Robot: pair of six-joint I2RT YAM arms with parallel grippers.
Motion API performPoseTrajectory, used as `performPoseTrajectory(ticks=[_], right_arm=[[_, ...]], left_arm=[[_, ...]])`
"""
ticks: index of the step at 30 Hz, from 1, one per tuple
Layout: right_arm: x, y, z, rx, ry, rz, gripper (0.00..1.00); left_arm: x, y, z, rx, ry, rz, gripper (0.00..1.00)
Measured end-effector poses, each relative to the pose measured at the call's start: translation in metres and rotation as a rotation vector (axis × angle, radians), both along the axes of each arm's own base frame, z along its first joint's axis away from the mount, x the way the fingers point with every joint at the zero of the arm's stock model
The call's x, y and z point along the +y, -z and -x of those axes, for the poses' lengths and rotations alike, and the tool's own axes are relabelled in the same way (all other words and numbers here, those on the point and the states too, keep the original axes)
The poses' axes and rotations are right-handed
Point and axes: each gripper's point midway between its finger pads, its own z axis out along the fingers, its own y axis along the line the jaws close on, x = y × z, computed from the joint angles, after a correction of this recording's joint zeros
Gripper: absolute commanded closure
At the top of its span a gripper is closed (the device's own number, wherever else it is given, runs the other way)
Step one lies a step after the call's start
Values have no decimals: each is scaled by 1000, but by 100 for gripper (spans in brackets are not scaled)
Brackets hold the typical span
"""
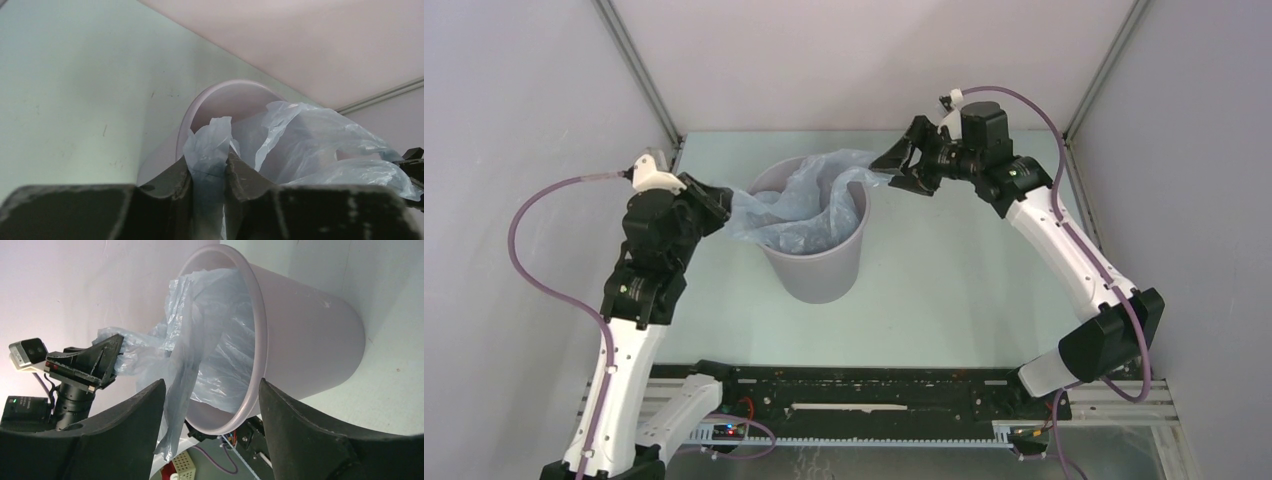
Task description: Put the trash bags into the trash bin
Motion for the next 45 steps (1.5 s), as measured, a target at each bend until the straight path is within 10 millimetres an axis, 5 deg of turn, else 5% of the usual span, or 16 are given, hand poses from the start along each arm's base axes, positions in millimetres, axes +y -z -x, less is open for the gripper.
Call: performPoseTrajectory(ticks=[5, 10, 14, 21, 33, 40, 45], right_arm=[[2, 0, -10, -12, 28, 1, 29], [17, 6, -23, 3, 50, 6, 77], [23, 11, -28, -2, 64, 11, 93], [2, 10, -52, -67, 109, 43, 100], [0, 42, -89, -64, 117, 122, 100], [-10, 50, -112, -61, 132, 138, 100], [-13, 61, -128, -40, 141, 152, 98]], left_arm=[[2, -3, 0, -4, 4, -25, 91], [2, 2, 0, 13, 3, -34, 100], [6, 2, -1, 15, -15, -22, 100], [20, -27, -31, 16, -94, -19, 100], [44, 23, -97, 180, -151, -5, 100], [39, 10, -116, 104, -113, 13, 100], [50, 17, -134, 114, -140, 5, 100]])
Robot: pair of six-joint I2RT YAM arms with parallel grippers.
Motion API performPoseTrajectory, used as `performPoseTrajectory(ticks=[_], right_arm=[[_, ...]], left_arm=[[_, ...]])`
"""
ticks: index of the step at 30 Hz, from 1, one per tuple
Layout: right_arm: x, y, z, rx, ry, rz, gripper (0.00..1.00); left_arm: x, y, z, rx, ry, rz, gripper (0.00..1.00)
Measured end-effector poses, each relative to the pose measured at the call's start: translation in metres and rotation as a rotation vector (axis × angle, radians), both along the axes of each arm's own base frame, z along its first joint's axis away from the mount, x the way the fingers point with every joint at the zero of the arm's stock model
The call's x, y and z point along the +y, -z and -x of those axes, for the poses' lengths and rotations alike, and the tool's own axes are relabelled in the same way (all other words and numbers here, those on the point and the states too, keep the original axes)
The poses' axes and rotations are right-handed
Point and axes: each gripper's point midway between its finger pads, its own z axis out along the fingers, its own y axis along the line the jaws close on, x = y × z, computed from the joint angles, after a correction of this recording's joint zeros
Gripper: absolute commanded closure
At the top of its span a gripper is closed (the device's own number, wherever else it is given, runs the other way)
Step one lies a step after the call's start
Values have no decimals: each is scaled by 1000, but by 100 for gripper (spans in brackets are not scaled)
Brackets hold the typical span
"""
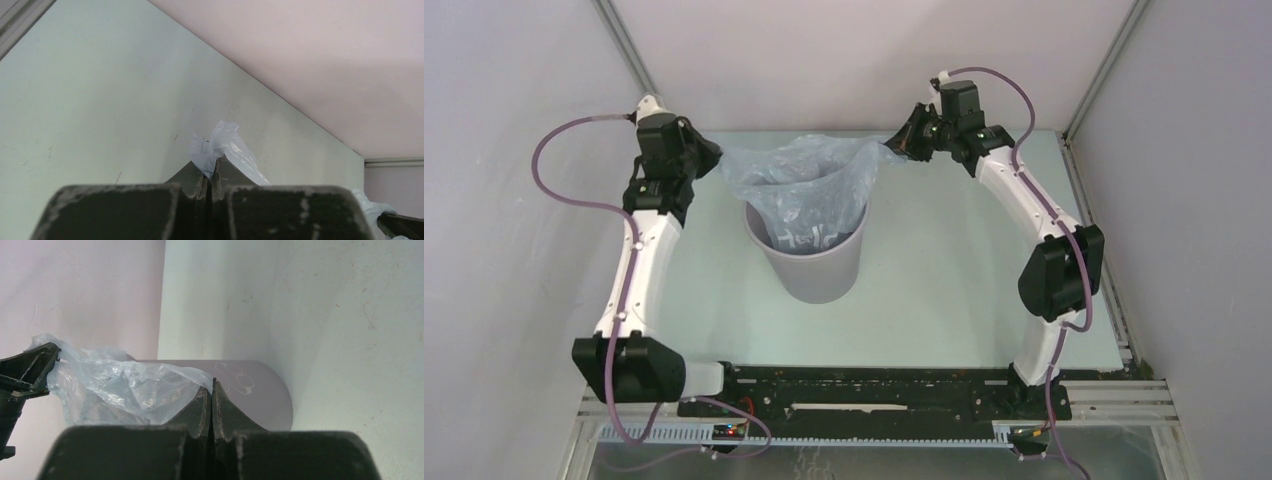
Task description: Put the trash bags into the trash bin
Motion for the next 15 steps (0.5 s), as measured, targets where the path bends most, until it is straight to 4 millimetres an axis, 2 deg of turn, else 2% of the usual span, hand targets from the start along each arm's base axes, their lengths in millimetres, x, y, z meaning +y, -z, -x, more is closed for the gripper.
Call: performPoseTrajectory(ticks=[7, 14, 15], right_arm=[[-2, 24, -5, 65, -1, 25, 96], [-1, 31, 4, 99, -29, 26, 93], [-1, 34, 8, 110, -35, 26, 93]], left_arm=[[3, 34, -14, 92, -3, 5, 100], [3, 53, 3, 186, 9, 7, 99], [4, 55, 8, 188, 9, 8, 97]])
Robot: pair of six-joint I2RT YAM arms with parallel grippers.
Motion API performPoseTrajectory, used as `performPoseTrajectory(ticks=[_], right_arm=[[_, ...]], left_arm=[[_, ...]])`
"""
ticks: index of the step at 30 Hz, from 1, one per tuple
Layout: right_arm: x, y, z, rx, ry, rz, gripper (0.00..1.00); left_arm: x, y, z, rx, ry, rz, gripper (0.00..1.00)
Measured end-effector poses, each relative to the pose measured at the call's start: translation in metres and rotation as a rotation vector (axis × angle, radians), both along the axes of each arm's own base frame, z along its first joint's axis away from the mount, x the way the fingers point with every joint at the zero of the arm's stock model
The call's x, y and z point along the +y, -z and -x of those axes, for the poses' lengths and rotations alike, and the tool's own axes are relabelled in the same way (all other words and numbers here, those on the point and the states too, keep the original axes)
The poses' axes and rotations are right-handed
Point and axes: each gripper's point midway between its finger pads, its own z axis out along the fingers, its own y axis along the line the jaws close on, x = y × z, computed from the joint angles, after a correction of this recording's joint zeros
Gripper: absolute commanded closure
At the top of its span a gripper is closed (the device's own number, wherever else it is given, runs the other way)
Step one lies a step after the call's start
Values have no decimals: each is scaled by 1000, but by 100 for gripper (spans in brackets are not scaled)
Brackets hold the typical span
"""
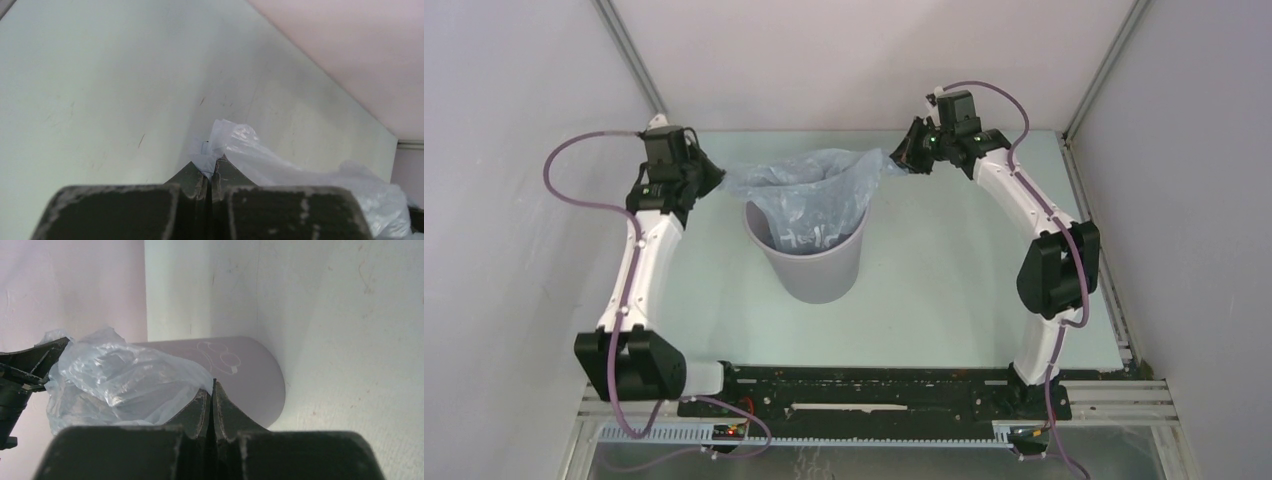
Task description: Put the trash bags into the trash bin
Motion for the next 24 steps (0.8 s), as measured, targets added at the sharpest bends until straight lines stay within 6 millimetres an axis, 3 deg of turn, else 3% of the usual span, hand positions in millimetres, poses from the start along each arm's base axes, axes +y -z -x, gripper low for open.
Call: performPoseTrajectory(ticks=[6, 9, 14, 16, 20, 24], right_arm=[[-2, 12, 24, 62, -32, -6, 89], [-2, 15, 29, 76, -43, -10, 89], [-3, 28, 35, 100, -47, -4, 90], [-6, 37, 43, 120, -49, 5, 90], [-9, 50, 55, 158, -56, 16, 76], [-13, 47, 57, 164, -49, 31, 63]], left_arm=[[3, 20, 47, 37, -10, 7, 95], [1, 28, 53, 50, 4, 35, 96], [-6, 60, 61, 108, 23, 77, 97], [-7, 70, 68, 124, 20, 82, 92], [-8, 77, 87, 116, 13, 90, 88], [-9, 60, 97, 56, 7, 93, 83]])
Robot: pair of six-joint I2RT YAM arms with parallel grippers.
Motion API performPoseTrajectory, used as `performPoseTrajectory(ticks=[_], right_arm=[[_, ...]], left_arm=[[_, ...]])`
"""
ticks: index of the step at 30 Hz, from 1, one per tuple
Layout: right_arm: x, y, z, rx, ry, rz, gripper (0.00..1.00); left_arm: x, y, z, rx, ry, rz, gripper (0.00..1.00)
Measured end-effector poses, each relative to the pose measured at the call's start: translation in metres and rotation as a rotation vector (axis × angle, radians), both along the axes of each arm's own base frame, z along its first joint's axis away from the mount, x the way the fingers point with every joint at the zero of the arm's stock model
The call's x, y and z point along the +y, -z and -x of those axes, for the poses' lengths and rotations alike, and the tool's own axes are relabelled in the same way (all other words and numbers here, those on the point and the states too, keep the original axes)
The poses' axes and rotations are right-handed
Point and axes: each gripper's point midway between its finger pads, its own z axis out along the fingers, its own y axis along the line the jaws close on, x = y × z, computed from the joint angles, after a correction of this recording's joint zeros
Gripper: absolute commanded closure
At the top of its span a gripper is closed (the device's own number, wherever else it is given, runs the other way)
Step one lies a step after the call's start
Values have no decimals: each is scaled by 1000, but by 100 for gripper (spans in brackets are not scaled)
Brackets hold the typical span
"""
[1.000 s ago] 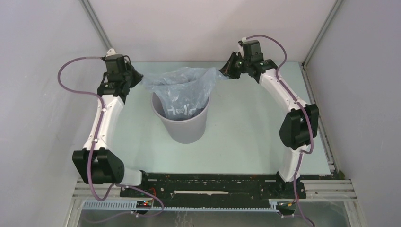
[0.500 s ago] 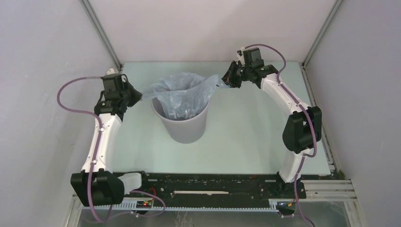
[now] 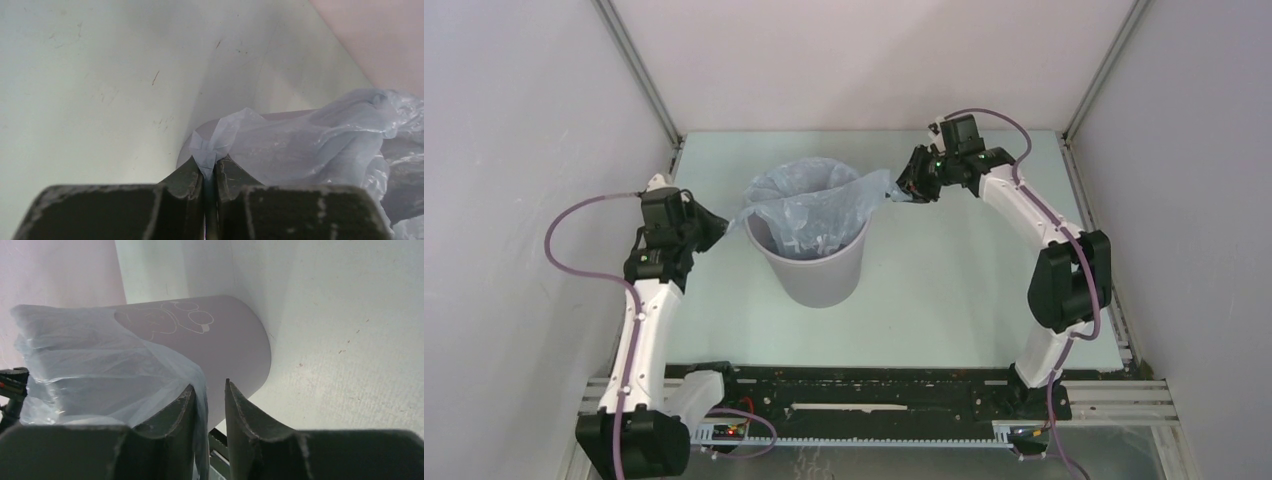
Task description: Put the trash bags into the trash bin
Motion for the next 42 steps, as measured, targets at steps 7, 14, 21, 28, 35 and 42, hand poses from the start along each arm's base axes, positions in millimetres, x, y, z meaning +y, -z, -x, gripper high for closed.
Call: performPoseTrajectory(ticks=[7, 14, 21, 28, 35, 42], right_arm=[[-10, -32, 1, -30, 38, 14, 24], [-28, -65, 8, -39, 129, 5, 0], [-28, -116, 32, -52, 231, -136, 0], [-8, -140, 53, 7, 294, -300, 2], [25, -113, 44, 80, 310, -274, 18], [43, -95, 47, 118, 309, -236, 62]], left_arm=[[2, 1, 11, 29, -54, 34, 48], [22, -51, 21, -1, -170, -6, 12], [24, -93, 46, -32, -293, 97, 16], [-13, -79, 54, 66, -300, 385, 27], [-34, -53, 40, 173, -317, 551, 40], [-45, -44, 29, 197, -293, 577, 67]])
